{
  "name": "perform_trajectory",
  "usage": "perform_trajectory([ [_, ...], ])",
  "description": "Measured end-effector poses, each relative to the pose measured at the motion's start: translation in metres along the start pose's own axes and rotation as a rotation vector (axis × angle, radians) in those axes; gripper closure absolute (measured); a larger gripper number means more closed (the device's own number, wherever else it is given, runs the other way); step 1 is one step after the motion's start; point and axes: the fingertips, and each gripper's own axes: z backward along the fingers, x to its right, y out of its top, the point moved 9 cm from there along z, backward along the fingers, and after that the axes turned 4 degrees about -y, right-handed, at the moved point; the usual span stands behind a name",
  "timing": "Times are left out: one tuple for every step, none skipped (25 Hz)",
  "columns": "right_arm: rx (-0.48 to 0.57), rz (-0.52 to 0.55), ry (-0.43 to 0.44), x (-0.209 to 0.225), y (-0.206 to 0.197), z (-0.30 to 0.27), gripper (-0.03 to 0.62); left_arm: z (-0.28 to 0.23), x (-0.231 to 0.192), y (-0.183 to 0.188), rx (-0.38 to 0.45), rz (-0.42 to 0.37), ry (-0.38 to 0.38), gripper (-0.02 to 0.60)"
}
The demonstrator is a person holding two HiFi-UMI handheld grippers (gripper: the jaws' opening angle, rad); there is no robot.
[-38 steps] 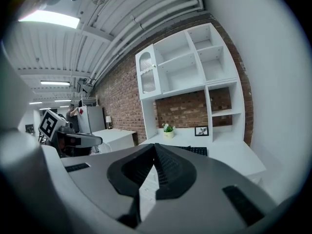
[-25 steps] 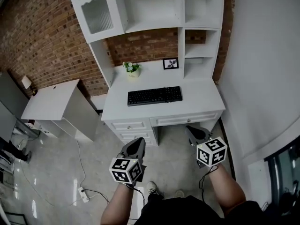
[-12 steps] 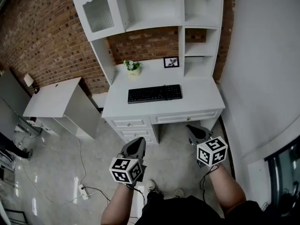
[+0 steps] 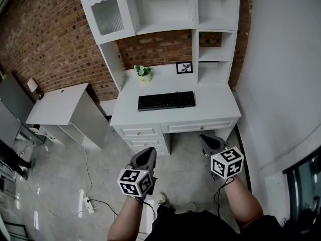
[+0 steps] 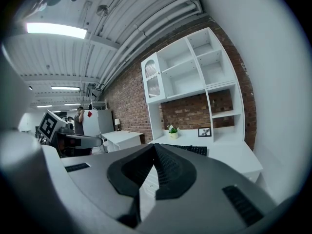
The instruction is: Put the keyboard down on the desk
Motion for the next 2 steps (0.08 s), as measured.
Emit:
perform_trajectory([
  [0.0, 0.001, 0.001, -0.0002, 0.0, 0.001, 0.577, 0.0005, 0.001, 0.0, 0.001, -0.001, 0.0, 0.563],
  [0.0, 0.001, 0.002, -0.0004, 0.0, 0.002, 0.577, 0.001, 0.0021, 0.0, 0.002, -0.002, 0.0, 0.563],
])
